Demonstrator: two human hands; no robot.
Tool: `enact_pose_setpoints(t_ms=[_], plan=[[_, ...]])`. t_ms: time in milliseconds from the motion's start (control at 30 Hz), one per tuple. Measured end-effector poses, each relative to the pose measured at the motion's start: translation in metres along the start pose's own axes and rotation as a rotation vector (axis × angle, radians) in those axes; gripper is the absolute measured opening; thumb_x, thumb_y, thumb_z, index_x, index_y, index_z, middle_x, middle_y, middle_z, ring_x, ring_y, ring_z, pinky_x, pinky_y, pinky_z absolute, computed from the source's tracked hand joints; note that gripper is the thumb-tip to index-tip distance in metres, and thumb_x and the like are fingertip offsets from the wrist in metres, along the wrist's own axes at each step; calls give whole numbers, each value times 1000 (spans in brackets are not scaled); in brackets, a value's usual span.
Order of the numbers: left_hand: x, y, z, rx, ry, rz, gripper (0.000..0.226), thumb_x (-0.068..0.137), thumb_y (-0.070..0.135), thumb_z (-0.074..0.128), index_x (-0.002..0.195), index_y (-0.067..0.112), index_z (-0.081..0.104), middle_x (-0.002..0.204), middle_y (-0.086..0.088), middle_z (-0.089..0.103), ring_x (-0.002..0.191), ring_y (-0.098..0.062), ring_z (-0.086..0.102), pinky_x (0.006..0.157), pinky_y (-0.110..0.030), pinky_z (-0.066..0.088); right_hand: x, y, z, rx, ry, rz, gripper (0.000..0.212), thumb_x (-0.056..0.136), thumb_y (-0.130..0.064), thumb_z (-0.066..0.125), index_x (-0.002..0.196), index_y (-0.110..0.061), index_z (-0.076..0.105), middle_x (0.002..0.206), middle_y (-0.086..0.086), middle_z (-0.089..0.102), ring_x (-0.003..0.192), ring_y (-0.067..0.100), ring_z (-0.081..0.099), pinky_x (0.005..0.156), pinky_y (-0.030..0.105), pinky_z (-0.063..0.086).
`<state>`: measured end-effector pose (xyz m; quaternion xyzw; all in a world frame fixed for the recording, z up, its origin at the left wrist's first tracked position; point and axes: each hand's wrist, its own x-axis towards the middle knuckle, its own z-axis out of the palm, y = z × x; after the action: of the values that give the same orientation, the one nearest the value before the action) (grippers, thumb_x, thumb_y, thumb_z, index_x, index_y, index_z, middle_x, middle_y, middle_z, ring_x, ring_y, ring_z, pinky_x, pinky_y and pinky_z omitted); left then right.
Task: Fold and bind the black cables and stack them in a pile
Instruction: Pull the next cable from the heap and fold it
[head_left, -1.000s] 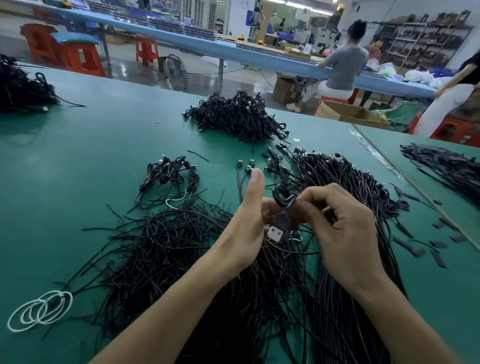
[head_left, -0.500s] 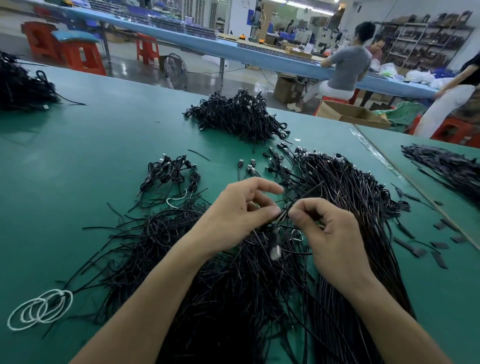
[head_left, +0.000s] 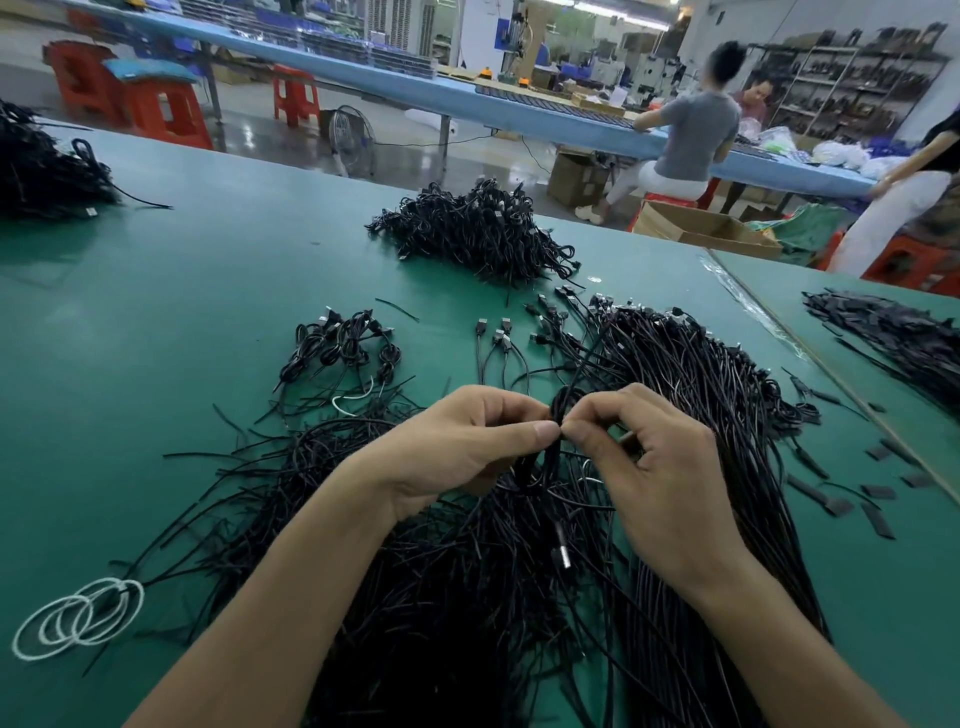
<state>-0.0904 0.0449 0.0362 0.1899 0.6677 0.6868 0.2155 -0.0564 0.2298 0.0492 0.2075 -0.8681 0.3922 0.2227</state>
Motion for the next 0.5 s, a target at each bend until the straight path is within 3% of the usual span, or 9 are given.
enact_pose_setpoints(t_ms=[67, 133, 233, 300, 433, 500], plan=[[-2, 1, -2, -80, -37, -14, 12, 86, 28, 67, 75, 25, 67, 62, 7, 33, 46, -3, 26, 40, -15, 22, 0, -2, 1, -11, -3, -7, 16, 89, -14, 71, 85, -28, 65, 83, -16, 63, 83, 5, 60, 72, 7, 40], [-1, 1, -1, -121, -30, 15, 12, 83, 23, 69, 86, 14, 62, 64, 5, 36, 45, -2, 27, 38, -15, 20, 1, -4, 2, -19, 9, -2, 14, 89, -14, 71, 86, -26, 66, 84, -16, 63, 84, 4, 59, 73, 7, 40], [1, -1, 1, -176, 30, 86, 20, 85, 3, 71, 102, 10, 62, 77, 4, 49, 48, -2, 37, 36, -13, 32, 3, -4, 3, -12, 25, 36, 8, 90, -11, 70, 89, -20, 69, 87, -14, 64, 85, 1, 60, 72, 6, 41], [2, 0, 4, -287, 11, 91, 27, 83, -6, 62, 103, 12, 65, 80, 4, 50, 54, -4, 43, 41, -16, 42, 4, -4, 1, -7, 32, 49, 9, 90, -10, 70, 90, -19, 70, 88, -14, 64, 85, -2, 60, 72, 5, 41], [5, 5, 10, -604, 6, 57, 19, 80, 19, 54, 90, 7, 64, 84, -6, 52, 65, -15, 52, 68, -34, 59, 7, -4, 0, 9, 39, 84, 15, 90, -14, 70, 86, -28, 66, 85, -15, 65, 84, -5, 59, 68, 4, 40], [7, 2, 13, -444, 95, 82, 29, 85, 39, 62, 85, 10, 65, 81, -5, 58, 70, -18, 58, 76, -35, 59, 6, -2, 3, 37, 21, 143, 13, 90, -19, 70, 83, -30, 67, 81, -16, 66, 80, -3, 61, 68, 7, 42]])
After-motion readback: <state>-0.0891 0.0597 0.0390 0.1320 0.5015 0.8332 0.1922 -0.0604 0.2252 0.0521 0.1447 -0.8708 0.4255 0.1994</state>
